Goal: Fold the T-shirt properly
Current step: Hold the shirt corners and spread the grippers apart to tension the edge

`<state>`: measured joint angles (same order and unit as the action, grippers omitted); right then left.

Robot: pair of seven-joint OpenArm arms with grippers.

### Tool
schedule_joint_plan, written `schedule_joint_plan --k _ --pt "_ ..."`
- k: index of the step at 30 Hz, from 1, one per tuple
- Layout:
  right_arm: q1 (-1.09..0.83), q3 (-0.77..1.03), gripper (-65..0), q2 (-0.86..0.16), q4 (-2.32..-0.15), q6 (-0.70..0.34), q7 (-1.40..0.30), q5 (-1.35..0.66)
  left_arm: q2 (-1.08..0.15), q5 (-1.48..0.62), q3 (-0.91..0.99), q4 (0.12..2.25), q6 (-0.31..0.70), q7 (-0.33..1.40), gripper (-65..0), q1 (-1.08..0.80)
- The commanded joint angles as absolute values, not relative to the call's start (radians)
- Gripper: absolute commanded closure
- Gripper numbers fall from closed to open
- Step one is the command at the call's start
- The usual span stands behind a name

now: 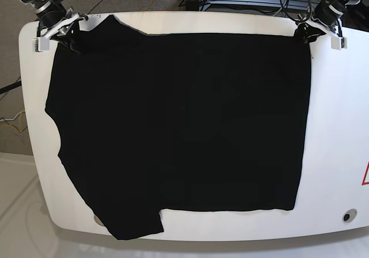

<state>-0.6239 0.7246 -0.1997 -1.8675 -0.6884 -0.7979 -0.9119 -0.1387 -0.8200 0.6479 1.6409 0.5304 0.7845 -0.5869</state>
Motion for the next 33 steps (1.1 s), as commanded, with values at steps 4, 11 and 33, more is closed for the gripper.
schedule_joint_plan --k 4,11,33 --pt "-0.621 0.739 -1.1 -0.215 -1.879 -0.698 -0.783 -0.926 -0.145 -0.851 0.656 1.643 0.528 0.755 -30.8 -0.600" --pt "-0.616 0.738 -1.2 -0.216 -1.879 -0.698 -0.784 -0.923 -0.142 -0.862 0.654 1.627 0.526 0.750 -24.6 -0.593" --pt "-0.618 0.742 -1.2 -0.210 -1.883 -0.698 -0.783 -0.931 -0.147 -0.857 0.644 1.672 0.537 0.741 0.0 -0.594"
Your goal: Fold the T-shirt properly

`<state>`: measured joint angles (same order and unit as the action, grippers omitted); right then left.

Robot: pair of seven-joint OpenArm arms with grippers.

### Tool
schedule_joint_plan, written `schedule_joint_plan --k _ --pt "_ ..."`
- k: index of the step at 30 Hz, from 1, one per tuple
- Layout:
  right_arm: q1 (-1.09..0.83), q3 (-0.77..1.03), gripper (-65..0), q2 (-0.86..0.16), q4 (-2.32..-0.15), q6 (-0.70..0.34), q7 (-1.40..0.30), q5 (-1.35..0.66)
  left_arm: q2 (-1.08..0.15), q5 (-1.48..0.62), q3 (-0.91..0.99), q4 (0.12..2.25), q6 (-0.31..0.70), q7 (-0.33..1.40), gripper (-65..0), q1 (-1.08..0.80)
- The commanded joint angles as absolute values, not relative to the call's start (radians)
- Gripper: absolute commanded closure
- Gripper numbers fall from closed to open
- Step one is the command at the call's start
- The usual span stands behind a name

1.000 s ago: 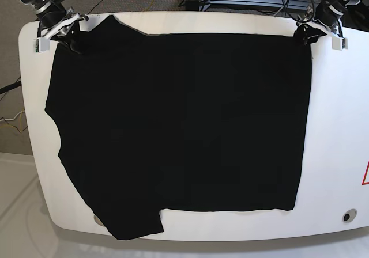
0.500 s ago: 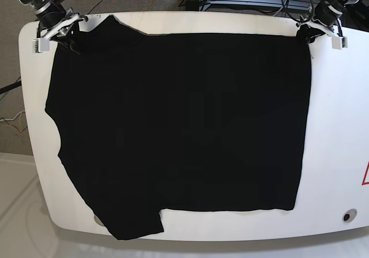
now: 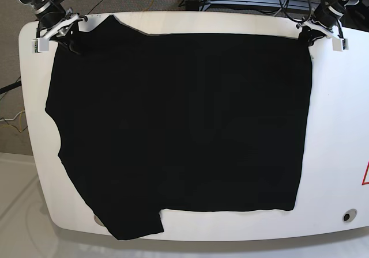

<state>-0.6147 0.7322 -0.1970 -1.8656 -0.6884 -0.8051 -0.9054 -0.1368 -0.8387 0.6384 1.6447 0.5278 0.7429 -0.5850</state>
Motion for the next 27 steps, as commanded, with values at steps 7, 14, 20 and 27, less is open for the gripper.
schedule_joint_plan --k 7,14,20,27 --pt "-0.620 0.746 -1.0 -0.211 -1.880 -0.698 -0.784 -0.936 -0.151 -0.863 0.650 1.708 0.563 0.797 -1.8 -0.606" --pt "-0.627 0.749 -0.8 -0.214 -1.878 -0.698 -0.783 -0.940 -0.158 -0.866 0.654 1.722 0.639 0.831 0.0 -0.619" --pt "-0.627 0.748 -0.9 -0.214 -1.877 -0.698 -0.782 -0.941 -0.181 -0.867 0.654 1.721 0.625 0.834 0.0 -0.617" --pt "-0.612 0.748 -1.0 -0.216 -1.875 -0.698 -0.782 -0.932 -0.224 -0.862 0.646 1.701 0.594 0.795 -6.8 -0.620"
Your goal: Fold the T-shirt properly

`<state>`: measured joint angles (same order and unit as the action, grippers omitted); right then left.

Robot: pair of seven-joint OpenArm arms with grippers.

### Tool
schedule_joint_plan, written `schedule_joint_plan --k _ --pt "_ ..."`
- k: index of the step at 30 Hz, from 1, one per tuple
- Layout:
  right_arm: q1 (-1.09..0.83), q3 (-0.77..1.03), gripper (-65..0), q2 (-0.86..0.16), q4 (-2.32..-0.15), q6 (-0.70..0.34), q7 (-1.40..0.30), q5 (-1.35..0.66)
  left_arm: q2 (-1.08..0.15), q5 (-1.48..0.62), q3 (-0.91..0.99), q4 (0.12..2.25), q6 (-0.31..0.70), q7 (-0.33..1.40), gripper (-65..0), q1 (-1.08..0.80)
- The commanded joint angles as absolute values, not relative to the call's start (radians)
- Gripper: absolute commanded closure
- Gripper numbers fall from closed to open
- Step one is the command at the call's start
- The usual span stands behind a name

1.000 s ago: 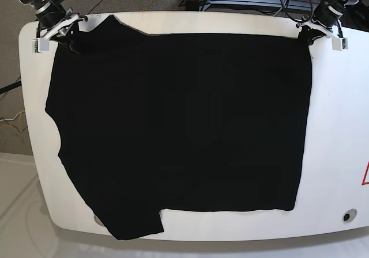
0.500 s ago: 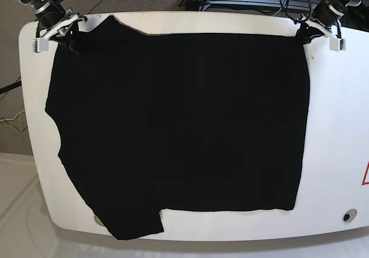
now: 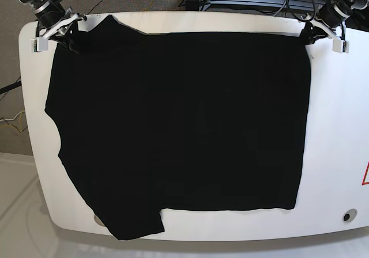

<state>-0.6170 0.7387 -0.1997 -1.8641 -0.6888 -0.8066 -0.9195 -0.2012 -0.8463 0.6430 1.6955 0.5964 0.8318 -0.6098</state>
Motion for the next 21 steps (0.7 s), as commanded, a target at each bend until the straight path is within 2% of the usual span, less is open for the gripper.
schedule_joint_plan --k 1,5,13,21 --pt "-0.610 0.747 -1.0 -0.216 -1.875 -0.698 -0.782 -0.931 -0.226 -0.862 0.646 1.699 0.592 0.786 -9.3 -0.620" --pt "-0.603 0.749 -1.0 -0.216 -1.873 -0.698 -0.779 -0.924 -0.228 -0.860 0.646 1.699 0.596 0.764 -14.3 -0.623" --pt "-0.560 0.752 -1.3 -0.220 -1.884 -0.698 -0.782 -0.911 -0.208 -0.837 0.640 1.715 0.600 0.730 -8.7 -0.591" --pt "-0.508 0.749 -1.2 -0.220 -1.885 -0.698 -0.792 -0.908 -0.205 -0.847 0.640 1.713 0.578 0.789 -5.9 -0.511"
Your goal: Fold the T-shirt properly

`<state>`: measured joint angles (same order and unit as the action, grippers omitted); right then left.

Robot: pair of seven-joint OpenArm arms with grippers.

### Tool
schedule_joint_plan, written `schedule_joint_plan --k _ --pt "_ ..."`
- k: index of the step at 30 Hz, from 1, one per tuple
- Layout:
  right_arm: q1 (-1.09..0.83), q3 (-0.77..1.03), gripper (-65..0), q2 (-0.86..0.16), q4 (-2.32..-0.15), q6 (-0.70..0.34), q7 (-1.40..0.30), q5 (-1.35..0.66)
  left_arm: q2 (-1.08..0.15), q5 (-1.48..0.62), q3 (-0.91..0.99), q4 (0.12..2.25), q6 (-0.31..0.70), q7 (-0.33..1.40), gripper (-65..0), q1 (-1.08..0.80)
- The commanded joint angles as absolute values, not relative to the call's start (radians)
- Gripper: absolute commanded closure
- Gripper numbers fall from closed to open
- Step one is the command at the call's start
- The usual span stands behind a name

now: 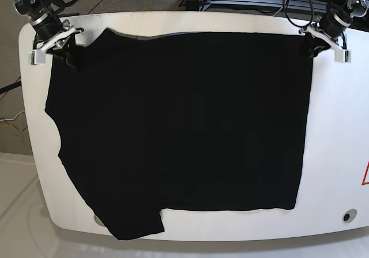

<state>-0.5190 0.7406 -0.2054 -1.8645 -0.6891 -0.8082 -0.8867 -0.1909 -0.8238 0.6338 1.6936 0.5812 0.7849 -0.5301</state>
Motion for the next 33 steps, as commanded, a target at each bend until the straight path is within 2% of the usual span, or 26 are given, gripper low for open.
schedule_joint_plan --k 1,2,18,33 --pt "-0.489 0.748 -1.2 -0.219 -1.884 -0.698 -0.800 -0.909 -0.205 -0.850 0.639 1.715 0.572 0.807 -2.9 -0.486" --pt "-0.470 0.747 -1.2 -0.218 -1.882 -0.698 -0.808 -0.911 -0.205 -0.853 0.638 1.716 0.566 0.824 0.0 -0.461" --pt "-0.421 0.742 -1.2 -0.220 -1.880 -0.698 -0.846 -0.903 -0.208 -0.857 0.632 1.717 0.584 0.837 0.0 -0.421" --pt "-0.430 0.757 -0.7 -0.218 -1.825 -0.698 -0.837 -0.905 -0.215 -0.874 0.687 1.727 0.598 0.841 0.0 -0.480"
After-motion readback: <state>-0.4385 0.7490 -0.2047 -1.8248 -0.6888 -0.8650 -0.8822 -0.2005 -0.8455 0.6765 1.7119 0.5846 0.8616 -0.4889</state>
